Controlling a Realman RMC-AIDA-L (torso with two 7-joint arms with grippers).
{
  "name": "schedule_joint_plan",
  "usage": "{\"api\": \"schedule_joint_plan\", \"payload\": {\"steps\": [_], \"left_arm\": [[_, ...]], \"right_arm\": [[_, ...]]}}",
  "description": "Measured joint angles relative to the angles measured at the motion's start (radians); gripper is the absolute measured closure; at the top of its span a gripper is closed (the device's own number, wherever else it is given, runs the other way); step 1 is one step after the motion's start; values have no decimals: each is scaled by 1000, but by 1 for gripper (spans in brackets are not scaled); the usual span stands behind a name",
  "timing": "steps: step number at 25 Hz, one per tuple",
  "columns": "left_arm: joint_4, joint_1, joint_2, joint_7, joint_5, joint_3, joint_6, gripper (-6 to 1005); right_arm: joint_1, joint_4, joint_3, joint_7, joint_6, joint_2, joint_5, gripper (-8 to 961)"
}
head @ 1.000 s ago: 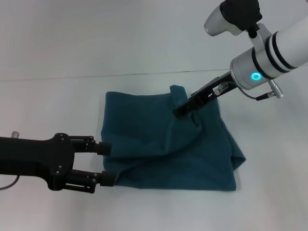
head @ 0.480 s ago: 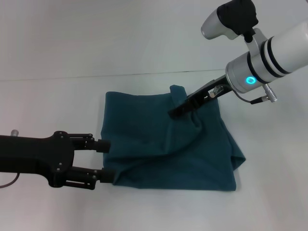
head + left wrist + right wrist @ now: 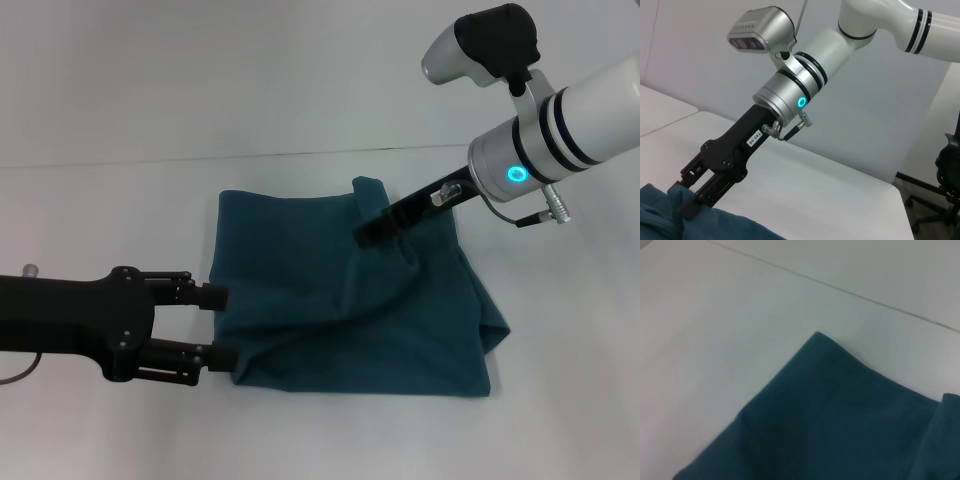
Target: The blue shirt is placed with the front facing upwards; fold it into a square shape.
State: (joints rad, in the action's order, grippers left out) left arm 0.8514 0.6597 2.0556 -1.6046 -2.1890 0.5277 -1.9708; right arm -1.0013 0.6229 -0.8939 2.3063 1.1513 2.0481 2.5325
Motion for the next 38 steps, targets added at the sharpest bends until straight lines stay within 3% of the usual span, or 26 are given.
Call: {"api": "schedule_joint_plan", "payload": {"steps": [6,16,22,30,38], "left_arm": [[0,0,0,0,0,-1,5,174],[-1,-5,0,3,0,-13,6,173],[-1,-5,1,1,2,-14,2,174],[0,-4,1,-1,12,-19,-1,173],[0,0,1,-2,12,-25,4,173]], "right_arm": [[5,0,1,23,5,-2,-38,471],[7,1,-8,55,32,1,-37,696],[51,71,-8,56,63,0,-32,859],[127,275,-13,125,242,2,4,895],[159,423,-20,179,432,28,76,897]]}}
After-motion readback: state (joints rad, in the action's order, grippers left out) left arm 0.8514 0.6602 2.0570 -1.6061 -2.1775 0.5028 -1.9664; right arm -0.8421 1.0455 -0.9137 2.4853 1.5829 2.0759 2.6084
